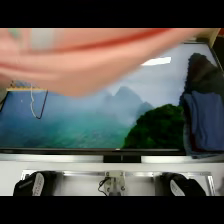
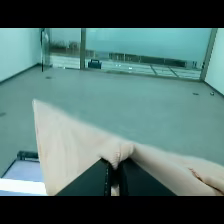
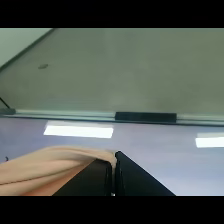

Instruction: Fold the shirts.

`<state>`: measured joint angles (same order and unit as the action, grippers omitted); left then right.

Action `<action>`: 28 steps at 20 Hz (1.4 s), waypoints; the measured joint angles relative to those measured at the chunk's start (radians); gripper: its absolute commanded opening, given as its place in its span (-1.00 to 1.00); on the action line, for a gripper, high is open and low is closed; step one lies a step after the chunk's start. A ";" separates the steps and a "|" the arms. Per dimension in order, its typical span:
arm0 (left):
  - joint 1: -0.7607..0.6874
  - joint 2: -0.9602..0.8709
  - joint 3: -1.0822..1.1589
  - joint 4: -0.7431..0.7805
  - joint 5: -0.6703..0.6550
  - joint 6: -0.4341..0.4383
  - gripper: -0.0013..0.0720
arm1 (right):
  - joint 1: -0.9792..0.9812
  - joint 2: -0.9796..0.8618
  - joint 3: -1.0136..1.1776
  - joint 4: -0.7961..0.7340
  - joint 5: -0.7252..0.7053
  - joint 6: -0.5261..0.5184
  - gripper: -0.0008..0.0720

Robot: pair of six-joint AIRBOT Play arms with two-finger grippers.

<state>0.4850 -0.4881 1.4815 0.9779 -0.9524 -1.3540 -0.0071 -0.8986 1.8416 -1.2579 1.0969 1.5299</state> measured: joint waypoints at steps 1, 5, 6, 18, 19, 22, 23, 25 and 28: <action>0.011 0.004 -0.011 0.006 -0.056 -0.026 -0.85 | 0.000 0.015 0.000 -0.014 0.055 0.014 -0.81; 0.031 -0.010 -0.113 -0.056 -0.240 -0.067 -0.85 | -0.001 0.004 -0.047 -0.044 0.282 0.073 -0.81; 0.029 -0.017 -0.146 -0.098 -0.279 -0.060 -0.85 | -0.001 -0.004 -0.067 -0.048 0.319 0.082 -0.81; -0.047 -0.037 -0.313 -0.193 -0.428 0.010 -0.85 | -0.002 -0.024 -0.182 -0.146 0.567 0.088 -0.81; -0.048 -0.038 -0.350 -0.183 -0.430 0.007 -0.85 | -0.002 -0.024 -0.209 -0.172 0.567 0.088 -0.81; -0.060 -0.042 -0.513 -0.158 -0.388 0.003 -0.85 | -0.002 -0.036 -0.349 -0.209 0.435 0.125 -0.81; -0.075 -0.042 -0.581 -0.159 -0.358 0.003 -0.85 | -0.002 -0.055 -0.408 -0.200 0.353 0.140 -0.81; -0.123 -0.043 -0.701 -0.175 -0.275 0.014 -0.85 | -0.002 -0.109 -0.506 -0.153 0.186 0.163 -0.81; -0.232 -0.052 -0.836 -0.199 -0.108 0.027 -0.85 | -0.002 -0.254 -0.593 -0.064 -0.063 0.227 -0.29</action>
<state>0.2535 -0.5400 0.6453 0.7792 -1.0599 -1.3270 -0.0090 -1.1530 1.2484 -1.3220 1.0340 1.7565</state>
